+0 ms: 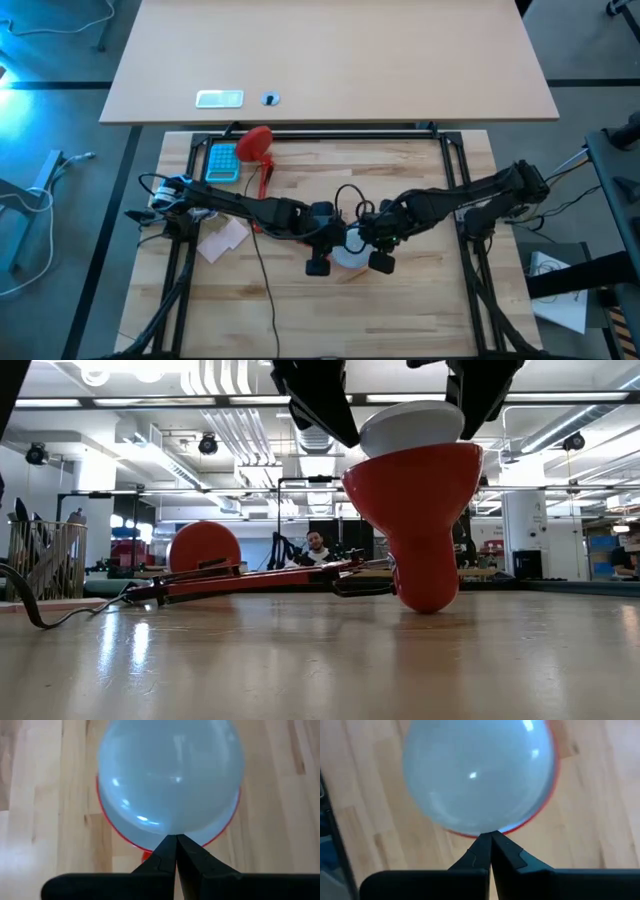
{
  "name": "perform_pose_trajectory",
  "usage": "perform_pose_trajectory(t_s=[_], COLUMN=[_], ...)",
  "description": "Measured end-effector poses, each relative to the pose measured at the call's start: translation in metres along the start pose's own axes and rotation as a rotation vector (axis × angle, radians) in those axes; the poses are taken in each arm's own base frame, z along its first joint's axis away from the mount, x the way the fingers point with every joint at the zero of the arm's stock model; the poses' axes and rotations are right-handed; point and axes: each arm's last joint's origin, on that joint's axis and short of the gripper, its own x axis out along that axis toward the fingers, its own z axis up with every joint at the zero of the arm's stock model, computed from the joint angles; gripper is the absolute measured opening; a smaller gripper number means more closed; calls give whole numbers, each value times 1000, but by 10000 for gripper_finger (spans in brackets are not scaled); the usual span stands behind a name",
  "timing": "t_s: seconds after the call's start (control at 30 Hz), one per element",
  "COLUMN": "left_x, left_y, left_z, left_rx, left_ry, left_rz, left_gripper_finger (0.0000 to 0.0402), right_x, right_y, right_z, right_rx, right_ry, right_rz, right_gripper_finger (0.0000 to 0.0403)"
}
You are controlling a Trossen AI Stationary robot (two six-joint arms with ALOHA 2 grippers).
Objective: Screw lightbulb
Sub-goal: Remove the light bulb from the lamp
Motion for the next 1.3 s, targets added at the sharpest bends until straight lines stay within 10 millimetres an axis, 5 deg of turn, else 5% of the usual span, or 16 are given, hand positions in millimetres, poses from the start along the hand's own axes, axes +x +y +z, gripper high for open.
perform_pose_trajectory(t_s=[0.27,0.73,1.3], left_x=[-5,6,-14], left_y=[-4,13,-21], left_z=[-7,0,1], left_rx=[-36,-53,28], left_ry=[62,-27,11], left_rz=[2,53,-53], left_gripper_finger=[1,0,0], right_x=[-4,6,-1], right_y=[-7,32,10], right_z=[1,-7,-5], right_rx=[5,89,73], right_ry=[-7,-33,-33], right_rz=[-29,78,-29], right_gripper_finger=[0,0,0])
